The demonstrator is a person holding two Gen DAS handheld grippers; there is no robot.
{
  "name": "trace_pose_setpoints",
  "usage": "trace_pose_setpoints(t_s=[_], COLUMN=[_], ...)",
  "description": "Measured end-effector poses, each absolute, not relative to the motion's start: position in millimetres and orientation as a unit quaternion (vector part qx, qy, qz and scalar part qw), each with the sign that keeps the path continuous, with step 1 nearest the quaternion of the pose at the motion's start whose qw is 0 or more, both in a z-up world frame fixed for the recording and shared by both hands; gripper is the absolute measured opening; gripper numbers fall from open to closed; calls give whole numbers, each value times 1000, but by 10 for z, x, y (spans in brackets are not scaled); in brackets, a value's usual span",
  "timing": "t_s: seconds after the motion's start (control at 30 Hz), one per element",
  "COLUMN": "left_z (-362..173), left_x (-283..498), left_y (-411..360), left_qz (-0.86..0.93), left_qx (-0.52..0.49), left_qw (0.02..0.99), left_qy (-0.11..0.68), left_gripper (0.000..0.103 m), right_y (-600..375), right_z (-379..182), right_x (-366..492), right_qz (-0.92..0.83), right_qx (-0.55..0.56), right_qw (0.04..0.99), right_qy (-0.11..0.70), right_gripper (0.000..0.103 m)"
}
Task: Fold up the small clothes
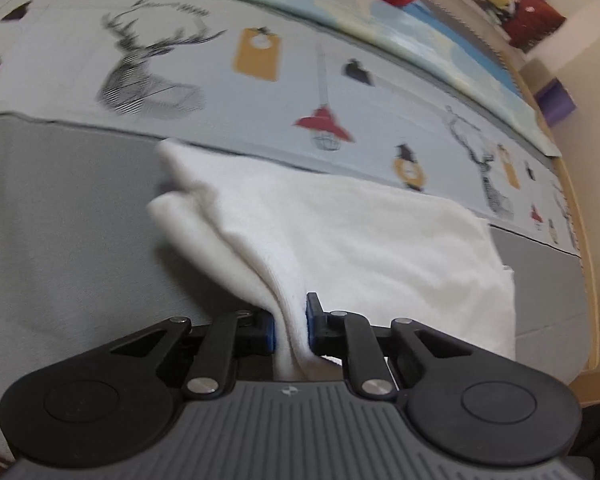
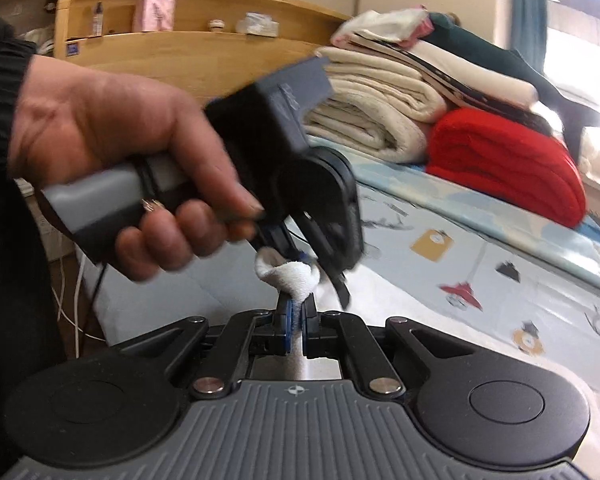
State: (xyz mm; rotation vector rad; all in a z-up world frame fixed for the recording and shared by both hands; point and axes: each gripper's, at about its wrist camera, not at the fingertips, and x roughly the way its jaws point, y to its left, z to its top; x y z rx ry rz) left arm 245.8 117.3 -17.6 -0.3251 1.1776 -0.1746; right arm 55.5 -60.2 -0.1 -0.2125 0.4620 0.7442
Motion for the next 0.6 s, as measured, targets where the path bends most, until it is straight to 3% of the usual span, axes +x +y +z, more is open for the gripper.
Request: trace_pose_setpoints(t_s=[0.33, 0.43, 0.47, 0.5, 0.6], left_z=[58, 184, 219, 244, 194], left_x=[2539, 2501, 2493, 2493, 2525], left_y=[-546, -927, -958, -952, -860], left_qz=[-235, -291, -298, -301, -287], left_qx=[-92, -94, -103, -115, -123], left_qw=[833, 841, 844, 847, 848], left_qy=[493, 448, 433, 422, 429], left_gripper=[18, 37, 49, 53, 51], right_y=[-1907, -2357, -2480, -2594, -2901], right_z=[-39, -22, -31, -63, -314], right_x=[449, 386, 382, 383, 449], right_qz=[212, 147, 123, 97, 5], right_qx=[-75, -48, -40, -32, -18], right_qw=[941, 953, 954, 954, 935], right_qy=[254, 262, 269, 281, 353], right_gripper=[3, 3, 3, 3, 3])
